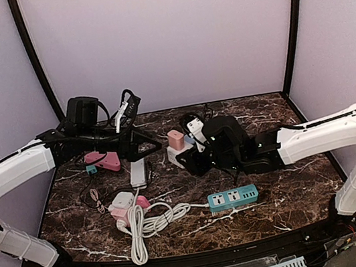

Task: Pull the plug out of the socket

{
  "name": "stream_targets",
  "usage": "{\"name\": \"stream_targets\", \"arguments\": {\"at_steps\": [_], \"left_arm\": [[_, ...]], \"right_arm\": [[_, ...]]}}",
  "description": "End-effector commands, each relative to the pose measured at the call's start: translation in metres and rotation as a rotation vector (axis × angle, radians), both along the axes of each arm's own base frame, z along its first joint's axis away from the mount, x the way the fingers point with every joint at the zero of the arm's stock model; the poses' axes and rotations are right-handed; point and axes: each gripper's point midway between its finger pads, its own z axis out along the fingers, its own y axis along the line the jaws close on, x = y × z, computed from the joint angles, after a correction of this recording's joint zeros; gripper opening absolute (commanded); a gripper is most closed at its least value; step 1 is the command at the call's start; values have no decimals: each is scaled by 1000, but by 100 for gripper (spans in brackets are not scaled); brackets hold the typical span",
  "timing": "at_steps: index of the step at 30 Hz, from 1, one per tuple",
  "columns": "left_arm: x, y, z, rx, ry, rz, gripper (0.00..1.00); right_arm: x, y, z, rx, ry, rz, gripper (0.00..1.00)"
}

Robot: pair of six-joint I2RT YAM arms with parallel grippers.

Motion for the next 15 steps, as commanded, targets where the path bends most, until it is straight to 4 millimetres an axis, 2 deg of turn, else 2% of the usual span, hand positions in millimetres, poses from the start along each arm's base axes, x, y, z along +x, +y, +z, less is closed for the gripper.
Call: {"name": "stream_targets", "arguments": {"at_steps": [1, 5, 10, 15], "left_arm": [[3, 0, -12, 41, -19, 35, 89], [6, 0, -19, 78, -35, 68, 89], [14, 1, -31, 128, -33, 113, 90], [10, -2, -34, 129, -23, 92, 90]], "right_arm": [[2, 20, 34, 97, -43, -22, 0], [0, 30, 30, 84, -40, -11, 0], [-4, 39, 35, 90, -46, 15, 0], [-7, 47, 33, 92, -39, 29, 0]]}}
